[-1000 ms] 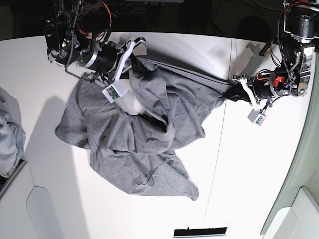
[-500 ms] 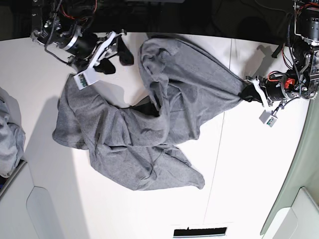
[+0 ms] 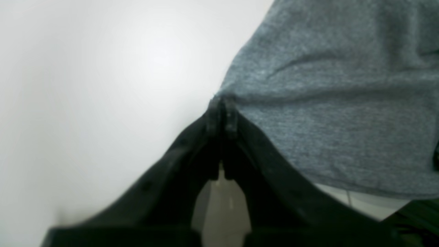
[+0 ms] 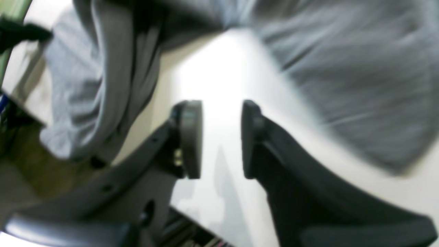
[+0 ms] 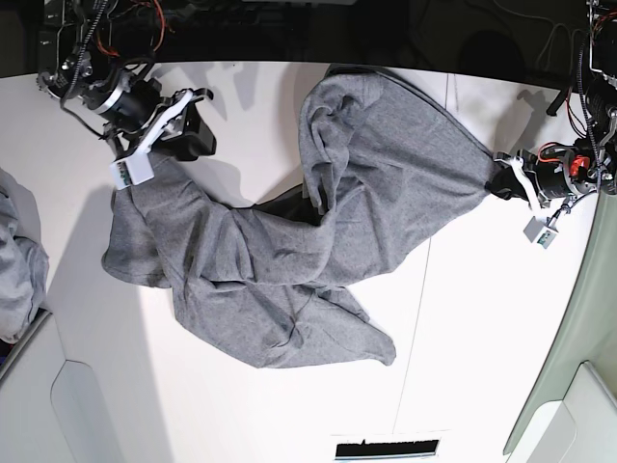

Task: Layout the t-shirt on the table in an organized manner, then fold the t-shirt properly
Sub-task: 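Pull the gathered fabric away from the left gripper with the right gripper, then regrasp the shirt edge with the right gripper and stretch it outward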

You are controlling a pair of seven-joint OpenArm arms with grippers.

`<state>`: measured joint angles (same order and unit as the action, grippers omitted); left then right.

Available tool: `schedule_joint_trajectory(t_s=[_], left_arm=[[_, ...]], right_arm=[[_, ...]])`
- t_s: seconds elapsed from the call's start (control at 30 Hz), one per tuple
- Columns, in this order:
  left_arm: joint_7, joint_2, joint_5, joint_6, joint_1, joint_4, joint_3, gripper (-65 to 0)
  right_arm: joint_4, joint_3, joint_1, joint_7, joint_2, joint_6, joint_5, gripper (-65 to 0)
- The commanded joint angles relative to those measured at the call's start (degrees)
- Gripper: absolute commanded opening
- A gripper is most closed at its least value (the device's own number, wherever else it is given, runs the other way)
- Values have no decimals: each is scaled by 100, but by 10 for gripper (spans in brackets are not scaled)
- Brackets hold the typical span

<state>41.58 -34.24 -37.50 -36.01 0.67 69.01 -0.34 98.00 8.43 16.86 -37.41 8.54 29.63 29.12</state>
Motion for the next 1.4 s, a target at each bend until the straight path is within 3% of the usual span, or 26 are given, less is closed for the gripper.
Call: schedule_joint_trajectory(t_s=[0.0, 0.1, 0.27, 0.47, 0.57, 0.77, 0.83, 0.97, 1.1, 1.17, 1.23, 1.37], left_arm=[[-39, -76, -85, -22, -63, 61, -33, -633], [20, -52, -85, -24, -61, 61, -33, -633], [87, -52, -87, -22, -57, 61, -33, -633], [164, -52, -85, -66, -46, 61, -33, -633], [164, -52, -87, -66, -48, 61, -33, -633], [153, -52, -173, -66, -48, 61, -33, -633], [153, -52, -164, -66, -48, 61, -33, -633], [151, -52, -164, -66, -48, 61, -33, -633], [-42, -55, 243, -59, -52, 61, -33, -633], [-249, -59, 684, 234, -61, 61, -33, -633], [-382, -79, 984, 557, -70, 61, -33, -633], [-431, -107, 1279, 693, -87, 61, -33, -633]], right_arm=[[-24, -127, -24, 267, 15, 127, 98, -487], [-345, -640, -98, 581, -22, 131, -74, -475], [-798, -1279, -581, 774, -378, 127, -234, -293], [-890, -1322, -1261, 785, -1032, 125, -278, -285], [-1040, -1322, -1556, 785, -1333, 50, -684, -285], [-2227, -1335, -1928, 800, -1722, -2, -824, -289], [-2380, -1338, -1926, 811, -1716, -4, -820, -347], [-2277, -1325, -1904, 793, -1711, 61, -833, -650], [-1606, -1274, -1862, 330, -1709, 70, -815, -650], [-1034, -1169, -1749, 68, -1661, 70, -817, -650], [-437, -1023, -1598, -83, -1495, 63, -815, -650], [450, -612, -1235, -345, -951, 57, -765, -650]])
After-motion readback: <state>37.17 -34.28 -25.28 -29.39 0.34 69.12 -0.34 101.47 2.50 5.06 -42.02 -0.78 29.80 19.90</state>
